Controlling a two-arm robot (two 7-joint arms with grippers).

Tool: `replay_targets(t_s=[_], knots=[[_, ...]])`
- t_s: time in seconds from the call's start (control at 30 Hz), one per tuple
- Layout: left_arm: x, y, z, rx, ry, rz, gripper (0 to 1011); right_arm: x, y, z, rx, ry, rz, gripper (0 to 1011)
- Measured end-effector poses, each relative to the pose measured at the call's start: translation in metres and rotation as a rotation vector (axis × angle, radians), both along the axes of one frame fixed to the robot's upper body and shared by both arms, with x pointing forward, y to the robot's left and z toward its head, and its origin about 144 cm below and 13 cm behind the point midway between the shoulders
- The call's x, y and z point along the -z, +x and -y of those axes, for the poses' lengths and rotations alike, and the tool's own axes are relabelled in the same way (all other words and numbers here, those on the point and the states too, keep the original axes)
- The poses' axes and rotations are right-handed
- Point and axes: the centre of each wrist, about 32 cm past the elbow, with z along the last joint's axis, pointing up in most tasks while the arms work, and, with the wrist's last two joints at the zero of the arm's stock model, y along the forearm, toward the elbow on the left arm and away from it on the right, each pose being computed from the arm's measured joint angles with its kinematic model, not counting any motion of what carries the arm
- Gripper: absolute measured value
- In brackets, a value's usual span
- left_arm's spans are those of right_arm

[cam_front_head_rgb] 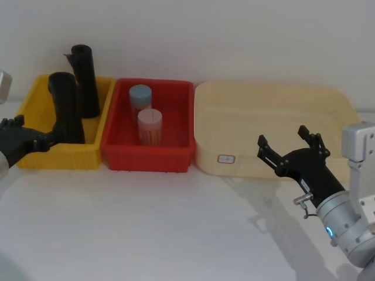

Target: Pick up the garbage bag with the one hand and transfer it to the other hand.

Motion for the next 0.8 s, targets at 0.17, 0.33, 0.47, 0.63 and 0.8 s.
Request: replay_targets(t_s=[0.17,0.33,0.47,0.63,0.8], knots=[[0.003,0.007,-0.002,0.040,-0.008,0.007,1001,0.000,0.000,0.000,0.000,0.000,0.000,1001],[0.007,0.016,0.001,0.091,-0.008,0.010,1001,0.000,0.000,0.000,0.000,0.000,0.000,1001],[0.009,0.025,0.005,0.131,-0.004,0.011,1001,0.000,0.000,0.000,0.000,0.000,0.000,1001],[0.011,0.036,0.010,0.172,0.005,0.009,1001,0.000,0.000,0.000,0.000,0.000,0.000,1001],[0.012,0.043,0.013,0.191,0.014,0.005,1001,0.000,0.000,0.000,0.000,0.000,0.000,1001]])
